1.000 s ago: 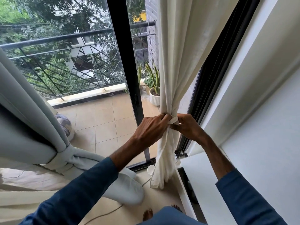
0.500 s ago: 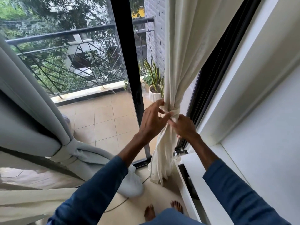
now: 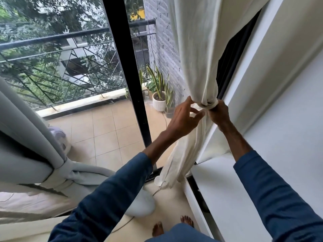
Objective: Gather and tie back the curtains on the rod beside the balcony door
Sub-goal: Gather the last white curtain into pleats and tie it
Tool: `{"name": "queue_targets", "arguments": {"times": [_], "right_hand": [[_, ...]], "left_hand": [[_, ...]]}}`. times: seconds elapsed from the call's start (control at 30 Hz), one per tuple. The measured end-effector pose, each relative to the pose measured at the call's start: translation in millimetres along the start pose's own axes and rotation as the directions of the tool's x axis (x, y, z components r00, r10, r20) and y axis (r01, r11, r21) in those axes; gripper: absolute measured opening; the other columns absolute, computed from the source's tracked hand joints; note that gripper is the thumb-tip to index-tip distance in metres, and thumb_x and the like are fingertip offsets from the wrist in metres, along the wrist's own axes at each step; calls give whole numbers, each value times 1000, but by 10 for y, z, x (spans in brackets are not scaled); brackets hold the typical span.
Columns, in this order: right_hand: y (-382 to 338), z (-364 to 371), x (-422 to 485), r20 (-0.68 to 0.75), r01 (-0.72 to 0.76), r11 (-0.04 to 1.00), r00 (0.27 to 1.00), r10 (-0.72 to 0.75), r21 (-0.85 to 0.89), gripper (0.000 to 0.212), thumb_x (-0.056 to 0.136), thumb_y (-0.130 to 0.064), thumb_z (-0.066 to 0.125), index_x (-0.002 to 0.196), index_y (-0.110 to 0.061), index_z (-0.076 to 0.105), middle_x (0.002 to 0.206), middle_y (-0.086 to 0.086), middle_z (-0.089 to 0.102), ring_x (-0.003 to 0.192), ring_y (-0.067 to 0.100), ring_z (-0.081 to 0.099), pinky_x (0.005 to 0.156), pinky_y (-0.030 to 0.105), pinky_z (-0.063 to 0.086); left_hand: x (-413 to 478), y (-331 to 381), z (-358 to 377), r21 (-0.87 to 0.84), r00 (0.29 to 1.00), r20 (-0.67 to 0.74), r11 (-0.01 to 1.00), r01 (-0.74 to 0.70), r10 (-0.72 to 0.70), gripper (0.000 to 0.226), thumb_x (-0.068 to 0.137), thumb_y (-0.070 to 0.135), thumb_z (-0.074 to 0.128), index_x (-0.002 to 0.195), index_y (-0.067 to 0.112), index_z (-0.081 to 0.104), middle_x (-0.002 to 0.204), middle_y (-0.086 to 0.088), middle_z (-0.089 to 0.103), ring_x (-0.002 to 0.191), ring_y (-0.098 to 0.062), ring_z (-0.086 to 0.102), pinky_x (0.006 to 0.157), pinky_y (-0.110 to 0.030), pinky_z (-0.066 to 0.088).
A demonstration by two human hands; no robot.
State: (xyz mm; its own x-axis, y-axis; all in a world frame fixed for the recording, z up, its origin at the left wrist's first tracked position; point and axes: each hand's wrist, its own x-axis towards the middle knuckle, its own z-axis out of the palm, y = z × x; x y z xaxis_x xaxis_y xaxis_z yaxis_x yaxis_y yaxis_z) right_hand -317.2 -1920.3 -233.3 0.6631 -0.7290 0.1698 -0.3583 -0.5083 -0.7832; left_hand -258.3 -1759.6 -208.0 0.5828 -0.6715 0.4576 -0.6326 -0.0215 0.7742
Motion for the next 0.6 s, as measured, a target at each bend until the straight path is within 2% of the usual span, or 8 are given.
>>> {"name": "queue_targets", "arguments": {"times": [0.1, 0.2, 0.33, 0.4, 0.5, 0.6], "right_hand": [[116, -83, 55, 20, -40, 996, 999, 42, -78, 20, 94, -14, 62, 106, 1, 67, 105, 21, 72, 102, 38, 66, 74, 28, 39], [272, -8, 12, 75, -126, 991, 989, 129, -43, 29, 94, -25, 67, 113, -3, 68, 110, 18, 73, 106, 37, 66, 76, 29, 43], [485, 197, -128, 53, -128, 992, 990, 129, -22, 31, 93, -35, 67, 106, -7, 71, 98, 16, 75, 96, 33, 71, 81, 32, 51], [539, 224, -145, -26, -125, 991, 992, 124, -45, 33, 94, -33, 67, 107, -2, 69, 99, 21, 74, 96, 37, 70, 81, 34, 48], [624, 159, -114, -247, -100, 995, 965, 91, -22, 31, 93, -24, 68, 104, 4, 68, 101, 27, 72, 96, 44, 67, 79, 39, 48], [743, 49, -58, -411, -117, 993, 904, 115, 21, 26, 91, -19, 65, 101, 5, 67, 98, 29, 70, 93, 46, 65, 79, 42, 48]], "left_hand": [[13, -22, 112, 16, 999, 25, 1000, -22, 22, 44, 89, 13, 74, 126, 4, 52, 122, -5, 67, 80, -12, 74, 66, -19, 57], [-23, -83, 191, 21, 998, 45, 999, -37, 36, 50, 87, 11, 75, 128, 2, 49, 122, -10, 67, 81, -17, 74, 66, -5, 49], [-105, -184, 255, 14, 994, 100, 998, -53, 51, 52, 88, 6, 73, 132, -3, 45, 122, -14, 67, 91, -17, 71, 68, -3, 48], [-149, -225, 254, 51, 993, 118, 999, -13, 7, 51, 90, 10, 73, 132, -1, 45, 127, -17, 65, 86, -19, 73, 67, -3, 48], [-226, -297, 246, 102, 987, 143, 993, 54, -68, 46, 92, 16, 71, 130, 4, 48, 129, -14, 64, 80, -19, 73, 69, -8, 50], [-294, -351, 267, 132, 981, 164, 988, 81, -102, 41, 92, 14, 69, 128, 5, 52, 127, -9, 64, 76, -19, 72, 71, -22, 57]]}}
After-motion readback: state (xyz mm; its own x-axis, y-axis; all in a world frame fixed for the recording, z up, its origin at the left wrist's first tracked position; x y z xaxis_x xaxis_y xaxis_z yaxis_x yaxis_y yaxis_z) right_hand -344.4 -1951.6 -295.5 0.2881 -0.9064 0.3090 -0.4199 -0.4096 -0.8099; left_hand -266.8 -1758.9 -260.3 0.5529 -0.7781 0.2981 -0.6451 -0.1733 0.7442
